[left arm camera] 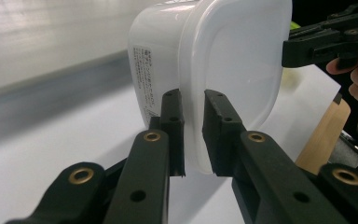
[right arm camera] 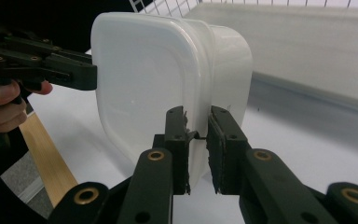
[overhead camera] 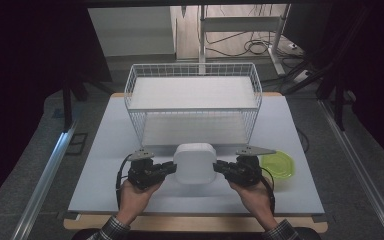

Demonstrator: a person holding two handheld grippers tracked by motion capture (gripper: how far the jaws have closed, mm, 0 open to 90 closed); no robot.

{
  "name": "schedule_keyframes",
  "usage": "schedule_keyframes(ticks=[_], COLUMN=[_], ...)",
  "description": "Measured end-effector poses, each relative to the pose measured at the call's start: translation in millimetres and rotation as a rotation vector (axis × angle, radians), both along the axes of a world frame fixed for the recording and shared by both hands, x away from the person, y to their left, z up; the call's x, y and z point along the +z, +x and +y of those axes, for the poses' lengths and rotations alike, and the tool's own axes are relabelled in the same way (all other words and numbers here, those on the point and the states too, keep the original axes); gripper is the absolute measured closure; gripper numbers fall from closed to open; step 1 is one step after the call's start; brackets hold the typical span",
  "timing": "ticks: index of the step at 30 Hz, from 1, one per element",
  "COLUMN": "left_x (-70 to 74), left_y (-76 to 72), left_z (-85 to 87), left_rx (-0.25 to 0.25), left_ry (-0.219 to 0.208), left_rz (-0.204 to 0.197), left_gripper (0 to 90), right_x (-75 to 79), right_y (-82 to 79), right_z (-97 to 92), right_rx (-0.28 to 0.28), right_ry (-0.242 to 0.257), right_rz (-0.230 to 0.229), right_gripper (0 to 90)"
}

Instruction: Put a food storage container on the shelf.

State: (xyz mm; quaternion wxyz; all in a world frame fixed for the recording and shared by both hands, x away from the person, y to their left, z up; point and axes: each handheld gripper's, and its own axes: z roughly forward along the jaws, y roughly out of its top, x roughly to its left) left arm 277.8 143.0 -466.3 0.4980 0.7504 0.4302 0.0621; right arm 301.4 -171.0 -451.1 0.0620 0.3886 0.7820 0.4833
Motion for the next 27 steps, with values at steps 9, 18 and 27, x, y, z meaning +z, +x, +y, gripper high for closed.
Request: schedule_keyframes(ticks=[9, 18, 27], left_x=[28.3, 61.0, 88.8], left_y=[5.8, 14.2, 22.0], left_z=[7.9, 13.2, 17.9], left_rx=[0.02, 0.043, 0.06], left_ry=[-0.008, -0.01, -0.012], left_rz=[-0.063, -0.125, -0.166], left_gripper=[79.4, 79.3, 79.3], right_x=[28.3, 58.0, 85.4], right_y=[8.8, 21.8, 35.0], right_z=[7.6, 13.4, 18.8], right_rx=[0.011, 0.017, 0.023], right_ry=[0.008, 0.034, 0.058], right_rz=[-0.059, -0.106, -0.14], right_gripper=[78.8, 78.7, 78.7])
